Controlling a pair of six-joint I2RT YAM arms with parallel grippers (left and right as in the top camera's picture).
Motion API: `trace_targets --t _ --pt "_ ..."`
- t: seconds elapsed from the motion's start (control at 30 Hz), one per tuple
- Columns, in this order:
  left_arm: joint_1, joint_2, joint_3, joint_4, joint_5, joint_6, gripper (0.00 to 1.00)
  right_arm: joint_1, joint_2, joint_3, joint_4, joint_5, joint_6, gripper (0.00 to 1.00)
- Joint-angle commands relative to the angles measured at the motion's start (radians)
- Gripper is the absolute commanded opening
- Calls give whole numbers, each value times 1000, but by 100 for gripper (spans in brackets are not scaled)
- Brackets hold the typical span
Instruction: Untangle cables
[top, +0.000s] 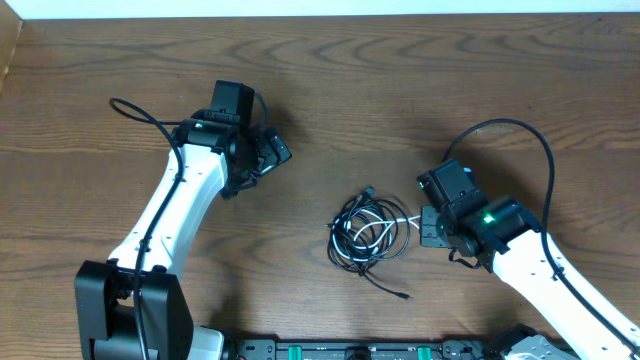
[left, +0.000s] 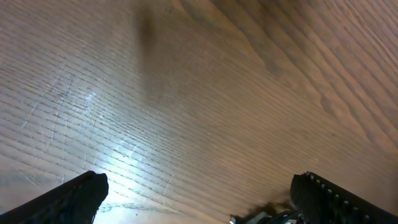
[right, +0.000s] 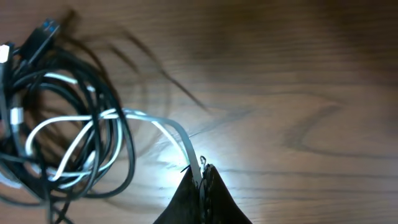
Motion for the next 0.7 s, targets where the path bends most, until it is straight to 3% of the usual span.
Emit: trace_targets --t 0.0,0.27,0.37,0.43,0.67 --pt "3 2 -5 -3 -6 -4 99 -5 -9 -8 0 157 21 2" --pt "3 2 -5 -6 -5 -4 99 -5 -8 -8 38 238 21 2" --pt "2 2 -6 -141 1 -15 98 -5 -8 -8 48 245 21 2" --pt "-3 6 -8 -150 32 -26 98 -5 -5 -8 61 245 21 6" --pt "-119 8 -19 -144 85 31 98 -5 23 -8 62 218 21 64"
